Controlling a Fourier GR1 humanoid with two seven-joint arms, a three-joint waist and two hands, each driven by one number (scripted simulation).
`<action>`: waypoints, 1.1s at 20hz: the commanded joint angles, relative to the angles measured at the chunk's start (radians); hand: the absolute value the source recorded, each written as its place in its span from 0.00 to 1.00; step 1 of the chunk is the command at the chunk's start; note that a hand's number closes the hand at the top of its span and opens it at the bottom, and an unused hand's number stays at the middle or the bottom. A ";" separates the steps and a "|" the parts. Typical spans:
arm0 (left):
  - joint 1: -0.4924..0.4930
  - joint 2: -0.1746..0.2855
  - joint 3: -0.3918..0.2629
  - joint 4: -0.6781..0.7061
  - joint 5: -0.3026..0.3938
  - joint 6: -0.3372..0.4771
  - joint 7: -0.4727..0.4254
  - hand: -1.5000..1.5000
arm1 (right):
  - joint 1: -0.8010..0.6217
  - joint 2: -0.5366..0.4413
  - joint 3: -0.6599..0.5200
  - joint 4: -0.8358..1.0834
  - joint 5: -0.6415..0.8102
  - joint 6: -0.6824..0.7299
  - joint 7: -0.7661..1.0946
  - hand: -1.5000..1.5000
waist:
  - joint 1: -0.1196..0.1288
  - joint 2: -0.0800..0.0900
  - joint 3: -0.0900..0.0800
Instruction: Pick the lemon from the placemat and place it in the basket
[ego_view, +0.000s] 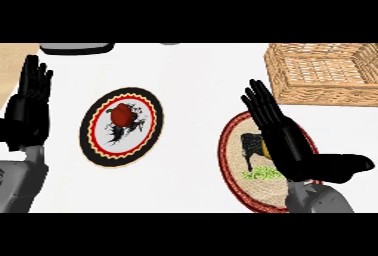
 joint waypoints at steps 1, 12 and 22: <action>-0.004 -0.008 -0.035 0.015 -0.031 -0.014 0.041 0.50 | -0.019 -0.032 -0.115 0.029 -0.020 0.038 -0.078 1.00 | 0.017 0.026 -0.018; 0.030 0.065 -0.090 0.074 0.053 -0.189 0.284 0.50 | -0.087 -0.192 -0.053 0.179 0.508 -0.066 -0.371 0.00 | 0.051 0.033 -0.018; 0.065 0.048 -0.073 0.083 0.041 -0.196 0.294 0.50 | -0.350 -0.172 -0.015 0.055 0.653 -0.033 0.406 0.00 | 0.012 0.015 -0.022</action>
